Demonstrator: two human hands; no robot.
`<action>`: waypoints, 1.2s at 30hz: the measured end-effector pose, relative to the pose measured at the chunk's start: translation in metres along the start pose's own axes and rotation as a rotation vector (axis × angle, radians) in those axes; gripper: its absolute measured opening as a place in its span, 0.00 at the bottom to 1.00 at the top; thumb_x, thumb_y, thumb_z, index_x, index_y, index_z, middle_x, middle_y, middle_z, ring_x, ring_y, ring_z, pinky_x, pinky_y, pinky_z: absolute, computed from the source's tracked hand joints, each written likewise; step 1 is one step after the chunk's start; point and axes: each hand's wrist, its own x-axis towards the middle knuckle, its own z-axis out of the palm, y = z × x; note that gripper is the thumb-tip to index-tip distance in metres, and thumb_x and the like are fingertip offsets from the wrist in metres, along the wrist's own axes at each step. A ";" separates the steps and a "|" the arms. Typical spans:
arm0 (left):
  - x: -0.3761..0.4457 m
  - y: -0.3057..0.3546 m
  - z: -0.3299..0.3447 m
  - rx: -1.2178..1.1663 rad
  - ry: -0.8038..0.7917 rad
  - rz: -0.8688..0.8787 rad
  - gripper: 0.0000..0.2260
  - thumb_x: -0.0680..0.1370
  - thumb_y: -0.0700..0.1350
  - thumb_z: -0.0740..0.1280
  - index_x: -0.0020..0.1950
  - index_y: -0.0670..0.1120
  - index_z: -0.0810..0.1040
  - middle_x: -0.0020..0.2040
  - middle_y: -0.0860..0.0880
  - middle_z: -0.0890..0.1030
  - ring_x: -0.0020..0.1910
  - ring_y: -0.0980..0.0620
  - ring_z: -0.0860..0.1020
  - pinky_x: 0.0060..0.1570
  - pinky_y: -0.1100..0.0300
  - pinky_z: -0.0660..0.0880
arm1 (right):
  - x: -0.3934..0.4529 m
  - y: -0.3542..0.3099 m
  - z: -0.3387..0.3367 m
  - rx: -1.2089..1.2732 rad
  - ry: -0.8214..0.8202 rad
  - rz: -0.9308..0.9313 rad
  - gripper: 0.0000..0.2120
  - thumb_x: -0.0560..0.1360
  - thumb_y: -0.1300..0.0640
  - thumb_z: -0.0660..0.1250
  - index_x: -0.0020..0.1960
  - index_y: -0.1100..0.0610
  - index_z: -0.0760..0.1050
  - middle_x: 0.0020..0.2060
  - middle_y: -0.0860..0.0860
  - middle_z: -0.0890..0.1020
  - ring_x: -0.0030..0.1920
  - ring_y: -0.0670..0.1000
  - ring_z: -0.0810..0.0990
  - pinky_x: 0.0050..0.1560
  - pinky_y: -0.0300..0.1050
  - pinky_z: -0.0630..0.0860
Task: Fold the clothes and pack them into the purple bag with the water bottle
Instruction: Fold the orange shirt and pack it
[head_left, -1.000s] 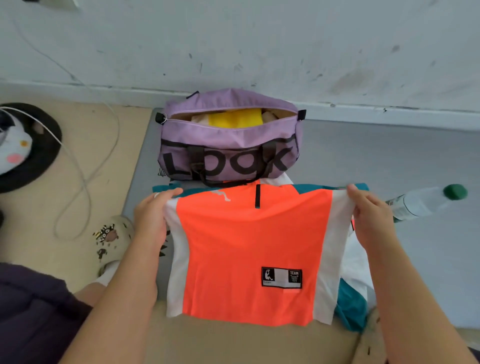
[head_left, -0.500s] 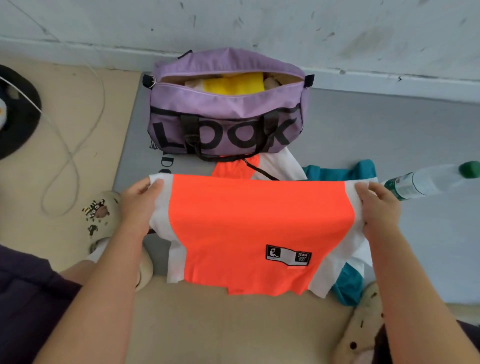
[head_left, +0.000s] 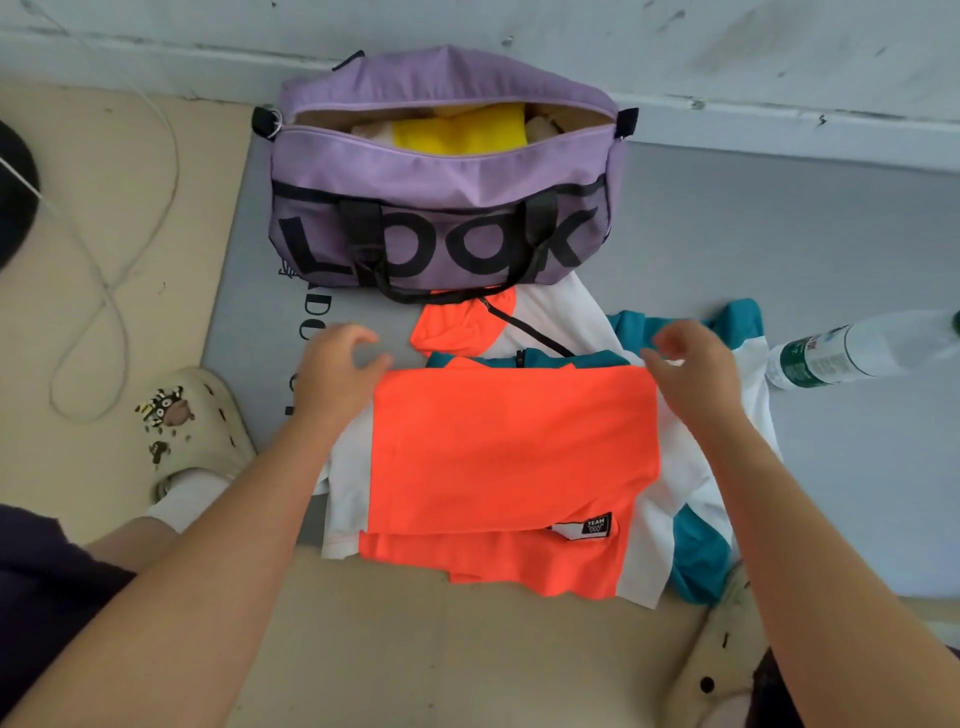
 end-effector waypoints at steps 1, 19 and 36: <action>0.004 0.010 0.006 -0.003 -0.138 0.089 0.12 0.72 0.44 0.75 0.53 0.44 0.81 0.53 0.46 0.81 0.54 0.47 0.77 0.55 0.54 0.73 | 0.001 -0.007 0.005 -0.003 -0.099 -0.054 0.07 0.71 0.61 0.73 0.47 0.60 0.77 0.44 0.54 0.81 0.46 0.54 0.77 0.48 0.44 0.70; 0.004 0.032 0.008 0.177 -0.510 0.164 0.23 0.76 0.50 0.70 0.28 0.47 0.61 0.27 0.51 0.65 0.28 0.53 0.65 0.29 0.57 0.60 | -0.001 -0.002 0.007 -0.325 -0.487 -0.089 0.15 0.70 0.54 0.74 0.37 0.56 0.67 0.34 0.51 0.71 0.36 0.53 0.71 0.33 0.45 0.61; -0.025 0.073 -0.112 0.266 -0.494 0.088 0.23 0.76 0.54 0.70 0.27 0.45 0.68 0.25 0.49 0.69 0.28 0.51 0.72 0.32 0.57 0.67 | -0.026 -0.067 -0.114 -0.452 -0.404 -0.110 0.27 0.68 0.37 0.72 0.31 0.58 0.68 0.28 0.52 0.71 0.32 0.52 0.70 0.33 0.46 0.64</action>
